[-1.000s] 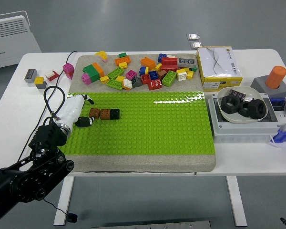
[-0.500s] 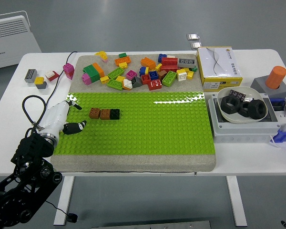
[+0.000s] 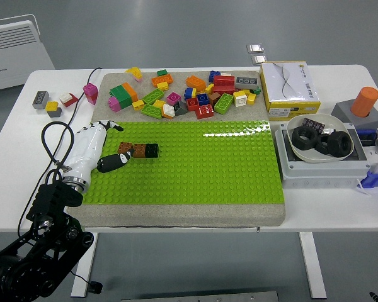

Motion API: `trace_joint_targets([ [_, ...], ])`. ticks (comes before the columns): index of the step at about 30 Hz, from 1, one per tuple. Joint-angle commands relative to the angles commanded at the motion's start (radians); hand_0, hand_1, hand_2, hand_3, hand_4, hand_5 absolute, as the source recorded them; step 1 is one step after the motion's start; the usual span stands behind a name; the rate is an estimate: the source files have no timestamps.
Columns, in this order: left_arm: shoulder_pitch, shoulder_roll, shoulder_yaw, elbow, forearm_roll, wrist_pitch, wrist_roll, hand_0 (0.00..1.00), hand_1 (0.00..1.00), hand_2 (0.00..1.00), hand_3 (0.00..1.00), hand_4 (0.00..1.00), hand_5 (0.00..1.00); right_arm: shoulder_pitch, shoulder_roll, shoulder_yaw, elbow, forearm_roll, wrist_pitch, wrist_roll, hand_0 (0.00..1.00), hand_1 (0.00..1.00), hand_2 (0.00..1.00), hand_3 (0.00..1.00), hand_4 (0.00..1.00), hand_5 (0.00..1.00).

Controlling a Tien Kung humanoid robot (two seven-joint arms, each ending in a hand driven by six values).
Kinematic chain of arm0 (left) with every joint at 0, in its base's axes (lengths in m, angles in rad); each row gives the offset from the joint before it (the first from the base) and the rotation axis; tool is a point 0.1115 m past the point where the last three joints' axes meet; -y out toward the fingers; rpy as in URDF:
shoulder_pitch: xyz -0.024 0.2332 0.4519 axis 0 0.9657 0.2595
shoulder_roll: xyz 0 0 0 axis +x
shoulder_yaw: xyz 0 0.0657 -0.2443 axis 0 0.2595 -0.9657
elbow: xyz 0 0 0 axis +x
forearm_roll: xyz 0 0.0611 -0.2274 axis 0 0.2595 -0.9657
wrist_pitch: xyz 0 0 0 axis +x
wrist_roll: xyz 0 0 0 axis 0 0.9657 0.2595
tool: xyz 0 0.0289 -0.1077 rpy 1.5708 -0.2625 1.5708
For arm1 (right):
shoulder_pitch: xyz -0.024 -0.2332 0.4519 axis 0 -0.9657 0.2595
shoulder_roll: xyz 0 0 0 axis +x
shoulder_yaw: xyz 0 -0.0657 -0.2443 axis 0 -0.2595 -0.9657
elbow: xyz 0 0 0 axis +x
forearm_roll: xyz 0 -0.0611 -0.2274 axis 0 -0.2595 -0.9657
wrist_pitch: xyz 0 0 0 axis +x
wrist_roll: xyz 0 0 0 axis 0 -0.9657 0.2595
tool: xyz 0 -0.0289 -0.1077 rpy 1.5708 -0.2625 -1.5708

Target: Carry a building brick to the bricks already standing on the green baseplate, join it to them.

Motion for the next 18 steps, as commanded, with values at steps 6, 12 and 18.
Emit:
trace_joint_targets([
  [6,-0.001,-0.005,0.007,0.049,-0.002,-0.001,-0.009,0.995,0.956,0.936,0.701,0.865,0.998,-0.001,0.001,-0.002,0.000,0.002,0.000,0.000,0.518,0.556,0.715,0.792,0.922,0.983],
  [12,-0.014,-0.016,0.011,0.082,-0.002,0.005,-0.008,0.995,0.953,0.938,0.700,0.868,0.998,0.000,0.001,-0.001,0.000,0.001,0.000,0.001,0.518,0.550,0.714,0.793,0.922,0.982],
  [18,-0.027,-0.026,0.026,0.116,-0.011,0.010,-0.010,0.994,0.951,0.939,0.699,0.869,0.998,0.002,0.001,0.007,0.000,-0.003,0.001,0.001,0.518,0.550,0.714,0.793,0.923,0.980],
])
